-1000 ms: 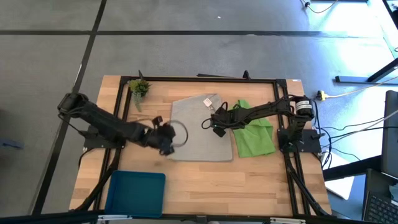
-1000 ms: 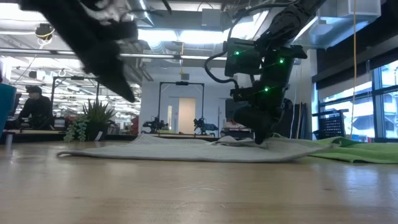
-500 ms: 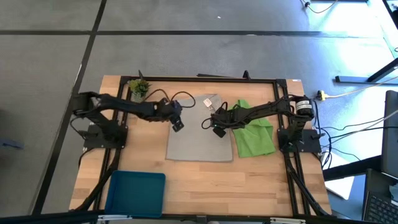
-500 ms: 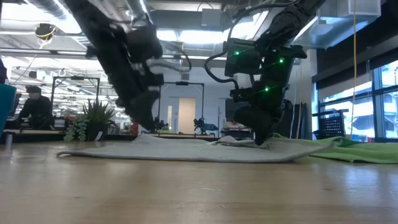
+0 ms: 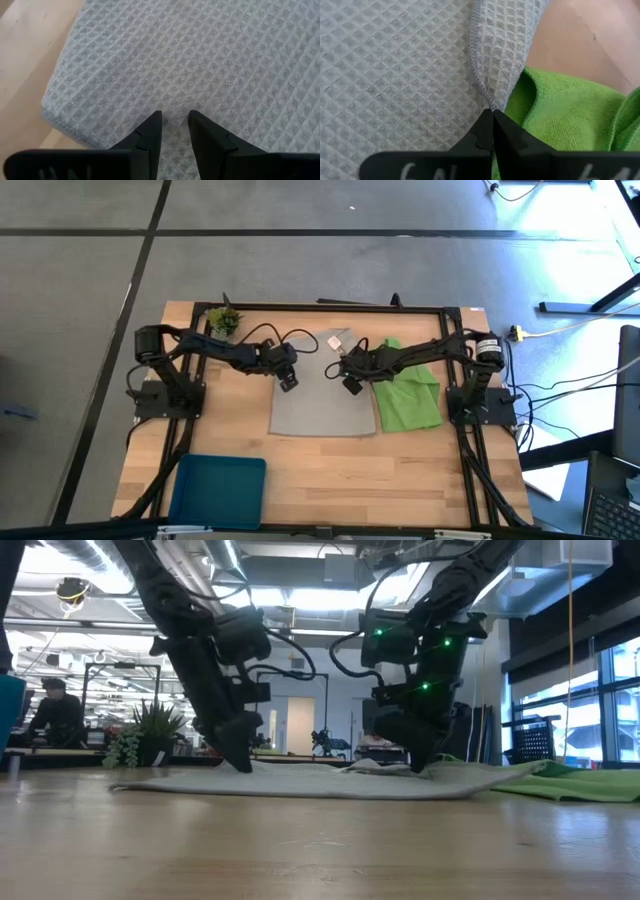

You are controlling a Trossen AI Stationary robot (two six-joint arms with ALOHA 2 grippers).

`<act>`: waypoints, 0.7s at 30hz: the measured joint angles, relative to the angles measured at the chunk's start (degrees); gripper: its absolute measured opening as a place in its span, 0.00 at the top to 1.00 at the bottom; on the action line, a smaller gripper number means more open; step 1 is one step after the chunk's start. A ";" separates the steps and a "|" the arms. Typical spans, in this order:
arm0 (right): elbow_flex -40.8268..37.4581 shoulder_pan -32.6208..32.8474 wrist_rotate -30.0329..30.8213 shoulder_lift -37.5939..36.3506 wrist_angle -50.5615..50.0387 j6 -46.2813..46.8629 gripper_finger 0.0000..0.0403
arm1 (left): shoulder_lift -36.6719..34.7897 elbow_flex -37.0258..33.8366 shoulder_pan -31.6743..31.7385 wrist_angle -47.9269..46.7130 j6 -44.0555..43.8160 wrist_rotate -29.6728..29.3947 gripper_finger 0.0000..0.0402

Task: Fold microfiber towels
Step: Fold the gray microfiber cloth

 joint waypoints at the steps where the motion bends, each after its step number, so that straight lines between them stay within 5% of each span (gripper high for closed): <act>1: 0.00 -0.17 -0.01 -0.16 -0.05 0.24 0.98 | 0.00 0.00 0.02 -0.31 0.06 -0.01 0.77; 13: 0.02 -1.86 4.47 -5.57 -3.20 8.16 0.97 | -0.04 0.00 0.02 -2.60 1.45 -0.17 0.77; 21: 0.02 -5.26 0.31 -5.21 -3.86 6.12 0.97 | -0.04 0.00 0.02 -2.60 1.78 -0.05 0.77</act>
